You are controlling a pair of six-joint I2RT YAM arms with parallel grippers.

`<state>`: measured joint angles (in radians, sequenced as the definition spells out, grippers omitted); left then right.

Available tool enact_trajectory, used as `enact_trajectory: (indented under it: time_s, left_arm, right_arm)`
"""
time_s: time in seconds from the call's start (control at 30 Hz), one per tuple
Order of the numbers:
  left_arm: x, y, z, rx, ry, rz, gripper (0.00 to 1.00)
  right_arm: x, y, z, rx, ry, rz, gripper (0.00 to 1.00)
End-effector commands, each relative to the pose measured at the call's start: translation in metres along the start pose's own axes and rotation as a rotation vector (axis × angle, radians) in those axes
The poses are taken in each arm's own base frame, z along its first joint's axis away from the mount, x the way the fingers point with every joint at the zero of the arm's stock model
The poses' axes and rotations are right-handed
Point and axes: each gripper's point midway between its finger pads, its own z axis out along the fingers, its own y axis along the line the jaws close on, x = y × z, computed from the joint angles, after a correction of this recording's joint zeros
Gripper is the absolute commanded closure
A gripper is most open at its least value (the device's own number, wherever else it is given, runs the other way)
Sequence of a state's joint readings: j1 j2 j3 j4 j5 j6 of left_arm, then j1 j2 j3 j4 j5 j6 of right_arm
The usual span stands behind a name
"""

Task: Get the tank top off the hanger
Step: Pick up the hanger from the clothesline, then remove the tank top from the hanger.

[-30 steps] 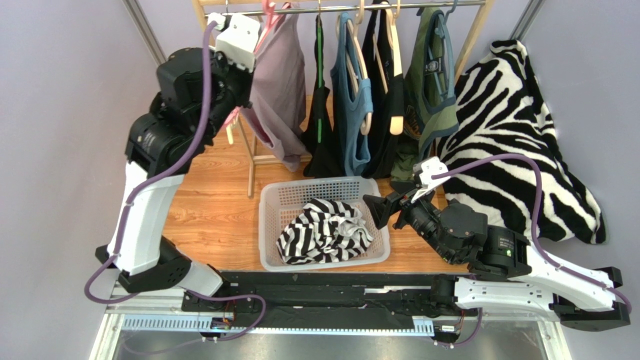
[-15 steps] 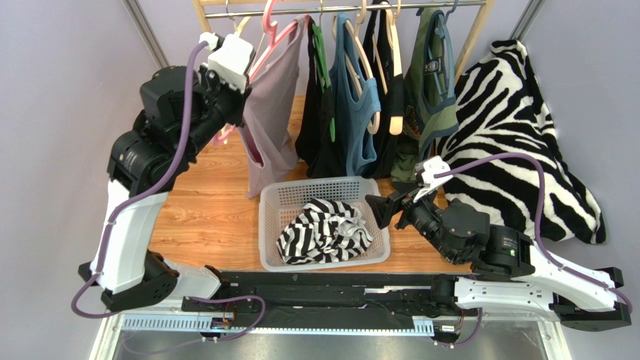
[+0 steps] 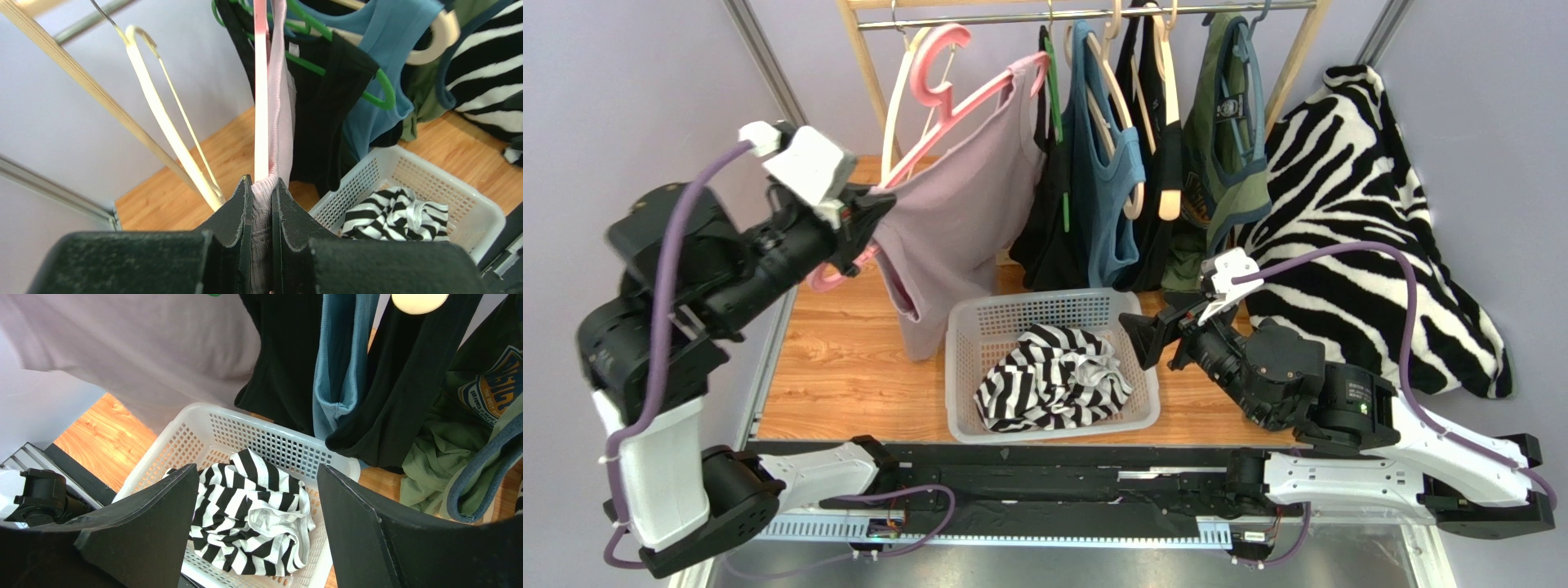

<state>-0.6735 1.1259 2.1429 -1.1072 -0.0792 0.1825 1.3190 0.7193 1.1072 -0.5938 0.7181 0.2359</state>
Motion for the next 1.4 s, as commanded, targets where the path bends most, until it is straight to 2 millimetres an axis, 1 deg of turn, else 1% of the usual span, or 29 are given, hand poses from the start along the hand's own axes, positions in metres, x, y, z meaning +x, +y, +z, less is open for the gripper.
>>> enact_trajectory:
  time_s: [0.0, 0.03, 0.07, 0.13, 0.17, 0.2, 0.27, 0.3, 0.37, 0.4, 0.43, 0.53, 0.57, 0.63, 0.67, 0.73, 0.8, 0.83, 0.9, 0.93, 1.0, 1.03, 1.17, 1.37]
  left_arm:
    - [-0.067, 0.001, -0.062, 0.051, -0.281, 0.042, 1.00]
    - [-0.068, -0.001, -0.069, 0.065, -0.288, 0.058, 1.00]
    - [-0.072, -0.001, -0.081, 0.072, -0.317, 0.086, 1.00]
    - [-0.077, -0.007, -0.095, 0.106, -0.358, 0.101, 1.00]
    - [-0.078, -0.011, -0.106, 0.130, -0.382, 0.109, 1.00]
    - [-0.077, -0.022, -0.108, 0.188, -0.392, 0.112, 1.00]
    - [-0.076, -0.034, -0.118, 0.259, -0.410, 0.107, 1.00]
    - [-0.073, -0.046, -0.120, 0.322, -0.409, 0.105, 1.00]
    - [-0.067, -0.058, -0.121, 0.390, -0.396, 0.095, 1.00]
    - [-0.063, -0.067, -0.122, 0.444, -0.388, 0.094, 1.00]
    - [-0.061, -0.071, -0.122, 0.467, -0.376, 0.082, 1.00]
    - [-0.048, -0.081, -0.111, 0.512, -0.323, 0.057, 1.00]
    - [-0.041, -0.083, -0.102, 0.520, -0.292, 0.050, 1.00]
    - [-0.035, -0.084, -0.094, 0.519, -0.261, 0.042, 1.00]
    - [-0.028, -0.086, -0.086, 0.525, -0.231, 0.038, 1.00]
    - [-0.021, -0.086, -0.077, 0.523, -0.204, 0.044, 1.00]
    - [-0.014, -0.087, -0.068, 0.522, -0.173, 0.046, 1.00]
    - [-0.011, -0.088, -0.063, 0.525, -0.159, 0.043, 1.00]
    - [-0.007, -0.090, -0.058, 0.535, -0.139, 0.045, 1.00]
    - [-0.005, -0.091, -0.054, 0.539, -0.127, 0.045, 1.00]
    - [-0.003, -0.093, -0.052, 0.552, -0.113, 0.043, 1.00]
    - [-0.002, -0.094, -0.051, 0.556, -0.108, 0.040, 1.00]
    - [-0.003, -0.096, -0.052, 0.569, -0.108, 0.031, 1.00]
    - [0.000, -0.100, -0.055, 0.595, -0.100, 0.028, 1.00]
  right_arm:
    - [-0.023, -0.006, -0.010, 0.011, -0.045, 0.042, 0.25]
    - [-0.024, -0.008, -0.011, 0.016, -0.050, 0.044, 0.25]
    - [-0.027, -0.010, -0.013, 0.016, -0.060, 0.048, 0.24]
    - [-0.034, -0.014, -0.017, 0.022, -0.082, 0.045, 0.24]
    - [-0.039, -0.015, -0.018, 0.023, -0.096, 0.048, 0.24]
    - [-0.048, -0.017, -0.021, 0.028, -0.115, 0.054, 0.24]
    - [-0.060, -0.020, -0.024, 0.032, -0.136, 0.034, 0.23]
    - [-0.072, -0.021, -0.028, 0.029, -0.155, 0.040, 0.22]
    - [-0.080, -0.022, -0.030, 0.030, -0.160, 0.008, 0.21]
    - [-0.090, -0.023, -0.034, 0.026, -0.175, 0.013, 0.21]
    - [-0.092, -0.021, -0.034, 0.022, -0.171, 0.000, 0.21]
    - [-0.101, -0.016, -0.037, -0.016, -0.182, -0.009, 0.19]
    - [-0.102, -0.013, -0.038, -0.034, -0.184, -0.010, 0.18]
    - [-0.105, -0.008, -0.038, -0.062, -0.192, 0.004, 0.18]
    - [-0.105, -0.002, -0.038, -0.093, -0.192, 0.013, 0.18]
    - [-0.109, 0.006, -0.039, -0.132, -0.212, 0.038, 0.18]
    - [-0.104, 0.017, -0.035, -0.176, -0.207, 0.044, 0.18]
    - [-0.106, 0.022, -0.033, -0.191, -0.219, 0.053, 0.18]
    - [-0.102, 0.035, -0.025, -0.219, -0.210, 0.040, 0.18]
    - [-0.105, 0.038, -0.023, -0.224, -0.222, 0.042, 0.18]
    - [-0.105, 0.045, -0.016, -0.231, -0.227, 0.032, 0.18]
    - [-0.110, 0.048, -0.015, -0.238, -0.250, 0.037, 0.18]
    - [-0.116, 0.052, -0.008, -0.226, -0.286, 0.035, 0.17]
    - [-0.115, 0.062, 0.007, -0.214, -0.299, 0.033, 0.19]
